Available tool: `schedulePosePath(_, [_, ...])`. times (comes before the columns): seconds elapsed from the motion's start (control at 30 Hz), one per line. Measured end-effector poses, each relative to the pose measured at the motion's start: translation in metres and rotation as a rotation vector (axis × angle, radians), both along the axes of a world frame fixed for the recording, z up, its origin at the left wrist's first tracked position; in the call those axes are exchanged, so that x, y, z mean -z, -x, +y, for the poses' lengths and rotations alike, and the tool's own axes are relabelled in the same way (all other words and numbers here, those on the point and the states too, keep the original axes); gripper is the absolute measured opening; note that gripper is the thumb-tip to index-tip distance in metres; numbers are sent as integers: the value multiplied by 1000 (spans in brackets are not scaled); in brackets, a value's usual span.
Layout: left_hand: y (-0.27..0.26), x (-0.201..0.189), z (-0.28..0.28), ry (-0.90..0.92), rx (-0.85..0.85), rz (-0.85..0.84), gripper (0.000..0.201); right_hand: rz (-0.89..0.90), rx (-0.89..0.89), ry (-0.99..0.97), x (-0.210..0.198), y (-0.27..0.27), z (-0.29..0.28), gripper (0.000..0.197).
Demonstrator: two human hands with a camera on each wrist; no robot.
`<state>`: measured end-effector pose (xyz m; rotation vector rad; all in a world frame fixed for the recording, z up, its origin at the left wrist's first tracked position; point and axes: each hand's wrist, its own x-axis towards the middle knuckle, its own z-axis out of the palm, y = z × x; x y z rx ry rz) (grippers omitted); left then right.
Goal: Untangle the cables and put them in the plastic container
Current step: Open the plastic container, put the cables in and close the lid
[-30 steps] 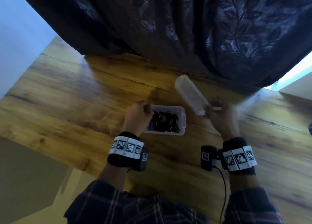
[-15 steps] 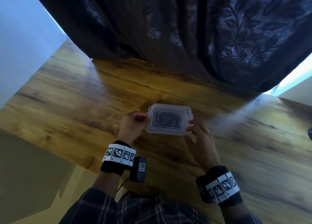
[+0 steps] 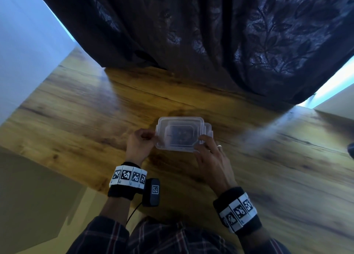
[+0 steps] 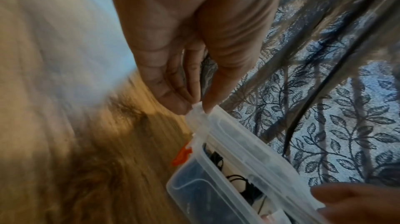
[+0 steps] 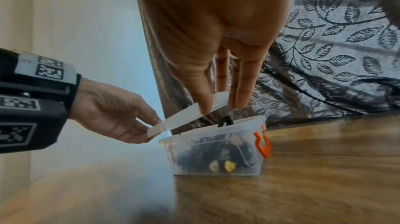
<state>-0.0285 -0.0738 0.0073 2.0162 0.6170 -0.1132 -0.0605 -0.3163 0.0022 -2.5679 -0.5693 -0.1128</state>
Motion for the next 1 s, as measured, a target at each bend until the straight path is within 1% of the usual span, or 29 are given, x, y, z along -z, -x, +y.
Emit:
schedulePosePath(0.13, [1,10,10,-22,-57,55,26,2,-55,9,-4,1,14,18])
schedulePosePath(0.2, [1,11,9,-18,-53,68,27,16,-51,7,-2,1,15,18])
schedulePosePath(0.33, [0,9,-3,-5,-20,44,27,59,-5,20,3,-1,2,24])
schedulePosePath(0.43, [-4,12,-14,-14,27,30,23,52,39,22,5,-1,-11,19])
schedulePosePath(0.6, [-6,17,-26,-17,56,23,23,6,82,-34,8,0,-23,15])
schedulePosePath(0.8, [-6,18,-31,-62,74,19,22,19,90,-104,19,-2,-26,14])
schedulePosePath(0.9, [-5,20,-32,-61,76,23,23,39,107,-100,23,-3,-26,18])
schedulePosePath(1.0, [-5,21,-33,-52,61,26,22,65,104,-126,24,-4,-29,14])
